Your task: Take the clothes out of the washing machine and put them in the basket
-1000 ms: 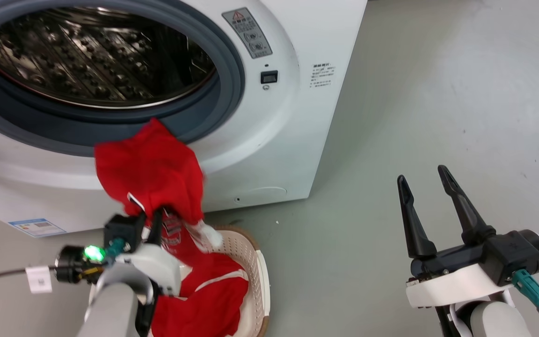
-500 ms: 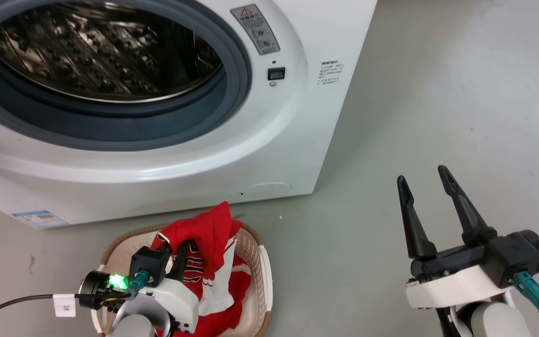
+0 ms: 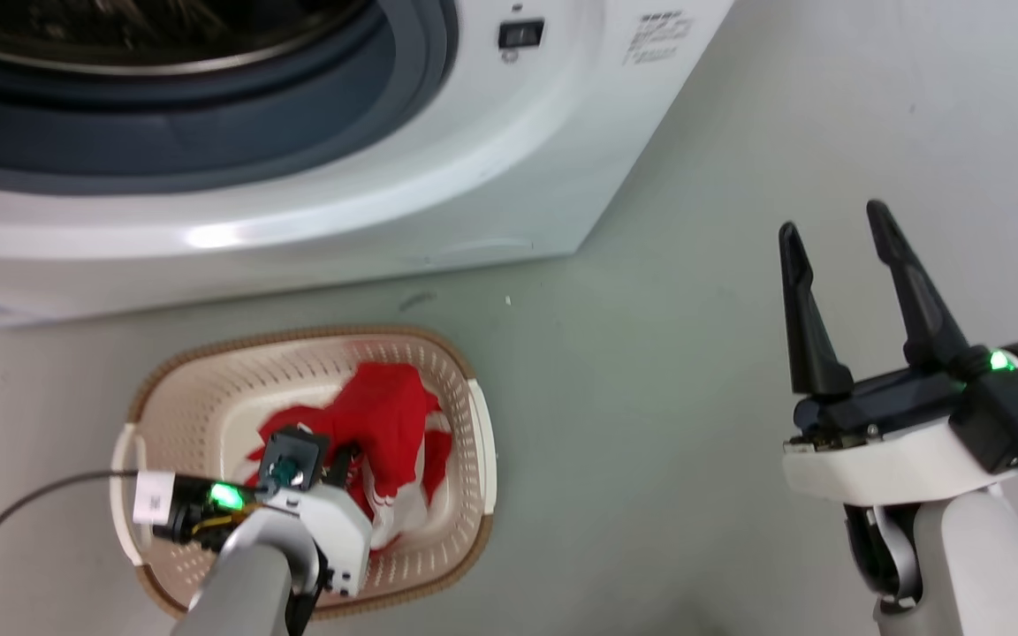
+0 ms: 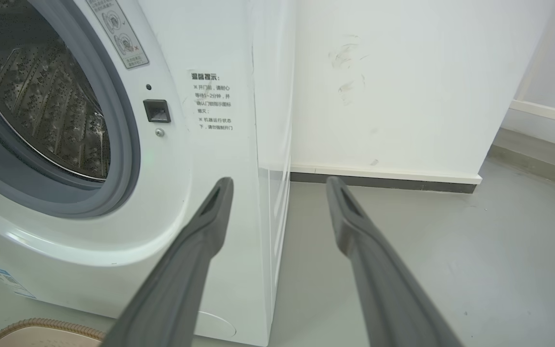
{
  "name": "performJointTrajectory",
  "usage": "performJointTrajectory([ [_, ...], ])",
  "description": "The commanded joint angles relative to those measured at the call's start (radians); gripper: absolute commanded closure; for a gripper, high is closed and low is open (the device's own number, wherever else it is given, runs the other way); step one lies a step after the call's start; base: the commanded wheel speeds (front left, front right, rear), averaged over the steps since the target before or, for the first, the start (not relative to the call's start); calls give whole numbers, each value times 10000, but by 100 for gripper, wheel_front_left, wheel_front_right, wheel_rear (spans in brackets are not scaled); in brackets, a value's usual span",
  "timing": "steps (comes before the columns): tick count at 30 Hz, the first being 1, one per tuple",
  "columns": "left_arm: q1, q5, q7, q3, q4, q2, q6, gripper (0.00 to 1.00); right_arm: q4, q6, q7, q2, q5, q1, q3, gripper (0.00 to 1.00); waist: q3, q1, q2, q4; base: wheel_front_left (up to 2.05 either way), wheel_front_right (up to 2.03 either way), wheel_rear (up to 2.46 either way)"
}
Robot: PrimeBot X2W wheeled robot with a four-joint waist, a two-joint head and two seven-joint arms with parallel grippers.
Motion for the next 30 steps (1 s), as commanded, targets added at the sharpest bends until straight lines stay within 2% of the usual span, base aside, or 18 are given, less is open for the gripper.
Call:
performJointTrajectory([
  [1, -221, 22, -44, -28, 52, 44, -18, 100, -58, -7, -23, 19, 8, -192, -14, 0, 698, 0, 0, -56, 0, 0, 0],
  [13, -3137, 469, 132, -648, 3032, -188, 52, 100, -432, -7, -23, 17, -4, -1205, -493, 0, 2847, 0, 0, 180, 0, 0, 0],
  [18, -3826, 557, 632, -814, 3667, -210, 146, 100, -521, -7, -23, 17, 23, -1461, -537, 0, 3231, 0, 0, 202, 0, 0, 0],
  [25, -3992, 476, 975, -922, 3918, -155, 336, 100, -549, -7, -23, 17, 126, -1529, -499, 0, 3285, 0, 0, 165, 0, 0, 0],
  [26, -3963, 444, 868, -917, 3924, -147, 382, 94, -538, -7, -23, 17, 136, -1526, -488, 0, 3249, 0, 0, 153, 0, 0, 0],
  [27, -3917, 398, 796, -908, 3939, -160, 403, 0, -519, -9, -23, 17, 151, -1516, -478, 0, 3195, 0, 0, 147, 0, 0, 0],
  [30, -3713, 288, 639, -905, 3966, -246, 365, 0, -452, -9, -23, 17, 186, -1432, -484, 0, 2946, 0, 0, 180, 0, 0, 0],
])
